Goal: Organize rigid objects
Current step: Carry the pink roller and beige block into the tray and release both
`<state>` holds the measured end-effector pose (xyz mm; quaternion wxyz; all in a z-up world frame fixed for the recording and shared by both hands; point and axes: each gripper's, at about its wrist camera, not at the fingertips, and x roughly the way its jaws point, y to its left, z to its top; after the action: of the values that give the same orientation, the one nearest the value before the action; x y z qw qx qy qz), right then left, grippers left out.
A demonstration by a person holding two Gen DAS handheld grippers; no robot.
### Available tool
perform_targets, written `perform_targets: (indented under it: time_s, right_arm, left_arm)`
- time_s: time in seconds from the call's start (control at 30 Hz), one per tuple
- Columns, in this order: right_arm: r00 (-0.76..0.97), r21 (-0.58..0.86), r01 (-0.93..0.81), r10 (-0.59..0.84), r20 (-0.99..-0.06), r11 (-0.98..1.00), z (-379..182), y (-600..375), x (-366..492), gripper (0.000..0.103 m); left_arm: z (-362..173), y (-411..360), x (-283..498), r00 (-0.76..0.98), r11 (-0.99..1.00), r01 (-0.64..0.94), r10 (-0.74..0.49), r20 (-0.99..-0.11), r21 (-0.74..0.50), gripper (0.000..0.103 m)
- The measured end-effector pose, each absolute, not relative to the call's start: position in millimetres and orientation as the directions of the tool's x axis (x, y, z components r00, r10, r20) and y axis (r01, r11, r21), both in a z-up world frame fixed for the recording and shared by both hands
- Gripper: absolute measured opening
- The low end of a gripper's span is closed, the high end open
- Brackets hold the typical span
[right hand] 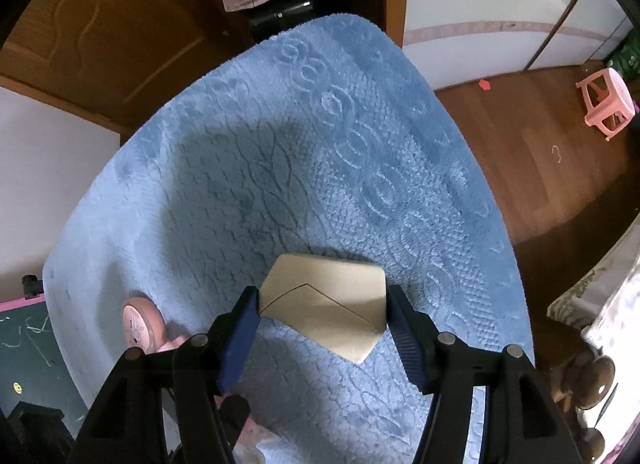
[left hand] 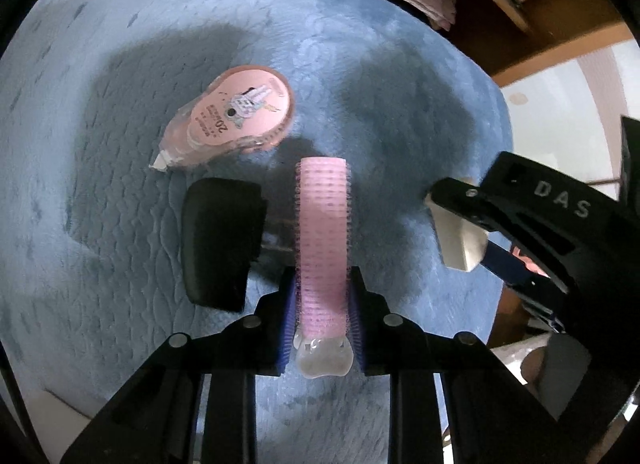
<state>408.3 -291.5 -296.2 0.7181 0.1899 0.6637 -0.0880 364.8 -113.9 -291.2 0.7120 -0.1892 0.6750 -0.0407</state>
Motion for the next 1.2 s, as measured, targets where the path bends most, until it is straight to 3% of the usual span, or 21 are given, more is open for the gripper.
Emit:
perform_targets:
  time_s: [0.4,0.87,1.2]
  right_arm:
    - [0.188,0.279,0.273,0.233,-0.954,0.921,-243.3,-286.9,354.3,0.063]
    - [0.407,0.394,0.111,0.32,-0.856,0.912,-86.4,-272.1,232.7,0.063]
    - [0.429,0.371,-0.014,0.34,-0.837,0.929,-47.3,-223.3,126.1,0.063]
  left_arm:
    - [-221.1,-92.1,325.0,0.088,0.939,-0.024,-0.341,-0.936,-0.344,0.025]
    - [-79.5,-49.0,234.2,0.273,0.932,0.203,-0.347,-0.897,-0.299,0.025]
    - [-72.1,-25.4,169.7,0.314,0.928,0.299,-0.314,-0.896,-0.221,0.025]
